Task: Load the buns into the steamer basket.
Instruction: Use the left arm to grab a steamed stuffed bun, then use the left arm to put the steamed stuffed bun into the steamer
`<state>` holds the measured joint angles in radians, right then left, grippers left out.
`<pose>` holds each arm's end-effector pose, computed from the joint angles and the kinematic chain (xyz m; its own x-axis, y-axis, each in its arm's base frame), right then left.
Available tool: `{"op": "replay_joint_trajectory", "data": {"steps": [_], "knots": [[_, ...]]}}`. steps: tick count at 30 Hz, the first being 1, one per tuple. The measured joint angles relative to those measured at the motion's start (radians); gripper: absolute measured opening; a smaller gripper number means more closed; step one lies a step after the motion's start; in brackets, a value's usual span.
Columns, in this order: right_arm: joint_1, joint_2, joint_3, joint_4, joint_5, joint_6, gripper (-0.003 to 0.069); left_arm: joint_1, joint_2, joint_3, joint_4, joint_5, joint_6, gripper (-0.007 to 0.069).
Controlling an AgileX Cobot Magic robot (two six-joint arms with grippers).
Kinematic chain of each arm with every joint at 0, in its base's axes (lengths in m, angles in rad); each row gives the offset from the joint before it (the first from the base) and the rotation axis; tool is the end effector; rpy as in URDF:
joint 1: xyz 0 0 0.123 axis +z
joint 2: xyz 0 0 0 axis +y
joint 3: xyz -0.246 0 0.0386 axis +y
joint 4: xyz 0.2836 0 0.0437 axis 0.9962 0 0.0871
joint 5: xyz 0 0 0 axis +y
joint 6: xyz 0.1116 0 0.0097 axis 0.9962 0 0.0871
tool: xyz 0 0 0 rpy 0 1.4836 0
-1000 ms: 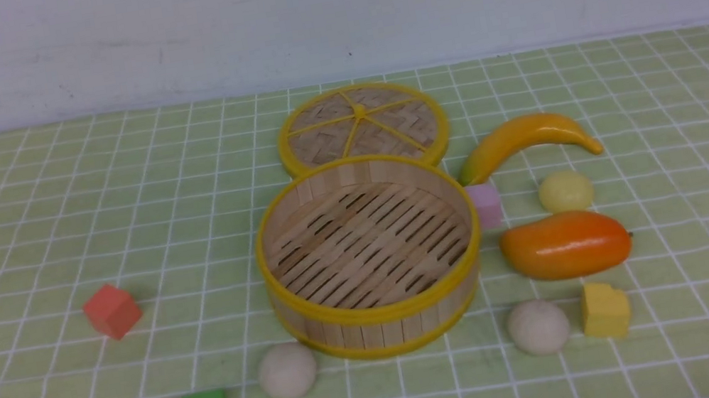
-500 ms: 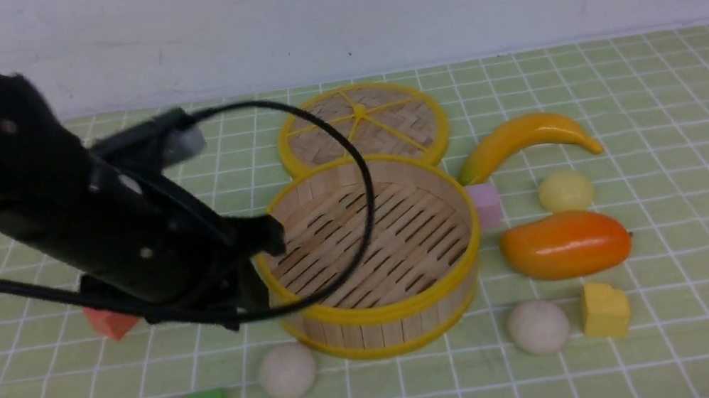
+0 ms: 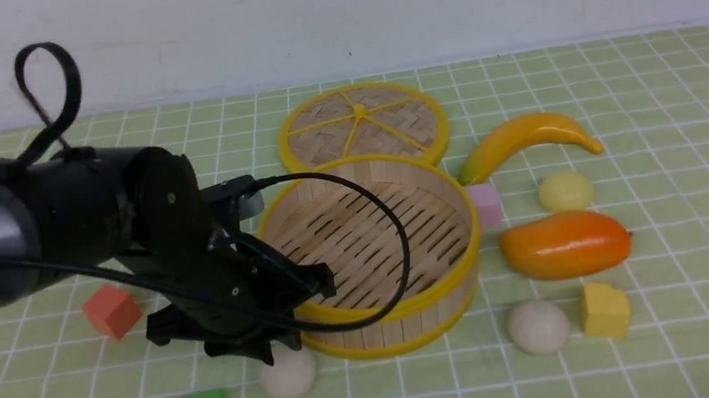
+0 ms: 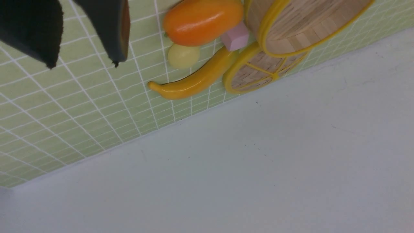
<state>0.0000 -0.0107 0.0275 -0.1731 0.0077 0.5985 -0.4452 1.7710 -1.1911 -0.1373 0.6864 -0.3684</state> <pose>0.1497 -0.0002 0.2049 0.0577 0.4127 -0.9090 -0.0247 0.9109 0.4120 0.3487 -0.1771 0.1346 -0.9504 -0.0512 -0.3067 0.0278 0.9684 -0.2477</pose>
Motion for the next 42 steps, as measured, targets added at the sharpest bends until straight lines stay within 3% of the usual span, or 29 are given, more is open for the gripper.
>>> {"op": "replay_joint_trajectory", "data": {"steps": [19, 26, 31, 42], "knots": [[0.000, 0.000, 0.000, 0.000, 0.000, 0.000, 0.0239, 0.000, 0.071, -0.006, 0.015, 0.006, -0.010, 0.0218], [0.000, 0.000, 0.000, 0.000, 0.000, 0.000, 0.0239, 0.000, 0.066, -0.007, 0.015, 0.033, -0.002, -0.0002], [0.000, 0.000, 0.000, 0.000, 0.000, 0.000, 0.0239, 0.000, 0.036, -0.017, 0.020, 0.066, 0.000, -0.0013], [0.000, 0.000, 0.000, 0.000, 0.000, 0.000, 0.0239, 0.000, -0.016, -0.398, 0.050, 0.231, 0.025, -0.0013]]}}
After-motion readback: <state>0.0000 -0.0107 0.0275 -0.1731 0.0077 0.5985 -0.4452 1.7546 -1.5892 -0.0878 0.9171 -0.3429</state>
